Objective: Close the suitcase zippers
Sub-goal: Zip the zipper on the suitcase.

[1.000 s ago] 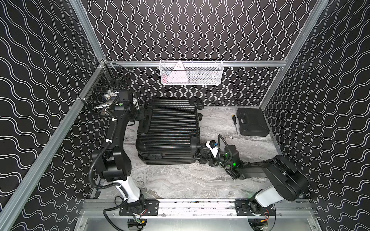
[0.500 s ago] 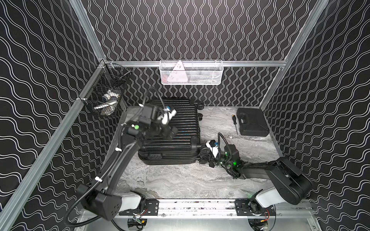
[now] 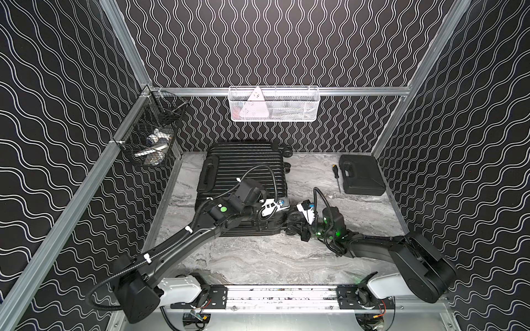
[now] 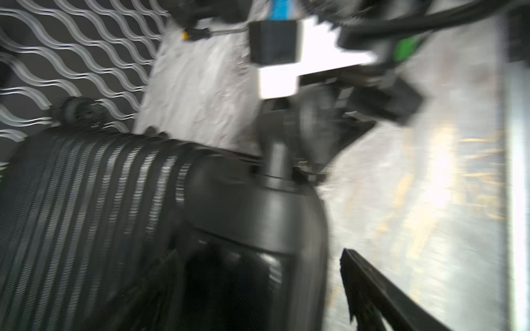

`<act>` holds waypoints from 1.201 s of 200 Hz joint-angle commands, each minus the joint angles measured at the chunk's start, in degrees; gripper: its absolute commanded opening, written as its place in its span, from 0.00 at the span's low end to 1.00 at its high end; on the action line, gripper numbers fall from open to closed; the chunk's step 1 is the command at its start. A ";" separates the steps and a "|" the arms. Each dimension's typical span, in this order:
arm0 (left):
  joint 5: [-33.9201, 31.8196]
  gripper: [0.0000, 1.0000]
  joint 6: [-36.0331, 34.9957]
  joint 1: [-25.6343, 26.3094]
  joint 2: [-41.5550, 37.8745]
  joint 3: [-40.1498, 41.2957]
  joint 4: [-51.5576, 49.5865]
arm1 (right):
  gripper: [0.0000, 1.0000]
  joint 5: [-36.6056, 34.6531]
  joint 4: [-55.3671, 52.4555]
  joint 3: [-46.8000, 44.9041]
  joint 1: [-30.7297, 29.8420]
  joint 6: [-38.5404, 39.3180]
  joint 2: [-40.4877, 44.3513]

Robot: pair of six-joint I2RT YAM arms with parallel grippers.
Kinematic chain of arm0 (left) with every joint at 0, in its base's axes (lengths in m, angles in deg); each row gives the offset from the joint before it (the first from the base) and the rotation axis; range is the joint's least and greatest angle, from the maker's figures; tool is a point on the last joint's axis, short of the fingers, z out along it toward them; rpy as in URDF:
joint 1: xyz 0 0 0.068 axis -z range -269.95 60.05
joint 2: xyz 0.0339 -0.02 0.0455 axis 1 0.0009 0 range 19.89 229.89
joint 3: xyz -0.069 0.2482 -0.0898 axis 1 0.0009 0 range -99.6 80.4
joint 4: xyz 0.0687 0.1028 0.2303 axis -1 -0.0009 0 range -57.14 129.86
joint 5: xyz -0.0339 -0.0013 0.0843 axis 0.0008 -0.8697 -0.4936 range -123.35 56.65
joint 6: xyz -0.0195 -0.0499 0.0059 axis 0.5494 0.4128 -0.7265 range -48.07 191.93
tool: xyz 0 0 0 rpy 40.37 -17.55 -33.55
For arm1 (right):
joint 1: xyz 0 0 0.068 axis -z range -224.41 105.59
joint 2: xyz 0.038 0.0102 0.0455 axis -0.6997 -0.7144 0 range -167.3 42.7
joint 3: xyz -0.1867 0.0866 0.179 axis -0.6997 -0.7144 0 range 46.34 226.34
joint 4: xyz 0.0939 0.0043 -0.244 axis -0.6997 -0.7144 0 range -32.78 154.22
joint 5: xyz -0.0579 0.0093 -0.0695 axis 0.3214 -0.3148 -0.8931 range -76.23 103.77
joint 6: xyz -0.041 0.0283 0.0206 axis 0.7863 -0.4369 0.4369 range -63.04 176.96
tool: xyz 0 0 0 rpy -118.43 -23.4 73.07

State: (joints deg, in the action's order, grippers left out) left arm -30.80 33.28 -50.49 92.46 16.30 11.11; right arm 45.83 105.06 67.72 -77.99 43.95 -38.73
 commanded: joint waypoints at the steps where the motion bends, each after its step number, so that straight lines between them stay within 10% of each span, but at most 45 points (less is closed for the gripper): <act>1: -11.44 0.92 -0.81 0.70 0.83 1.25 10.18 | 0.00 3.94 2.00 -1.35 0.01 -8.74 0.44; 82: -20.01 0.90 3.35 1.66 3.37 4.18 21.36 | 0.00 -2.11 17.31 -8.67 -0.41 -30.74 1.52; 240: -20.67 0.89 12.83 2.04 8.77 1.97 25.27 | 0.00 -6.30 27.41 -6.68 -10.87 -32.60 -6.88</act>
State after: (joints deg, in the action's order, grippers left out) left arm -42.69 41.82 -47.89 100.14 19.32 32.94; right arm 30.22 133.30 60.77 -87.15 9.52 -46.18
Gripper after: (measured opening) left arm 0.889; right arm 0.049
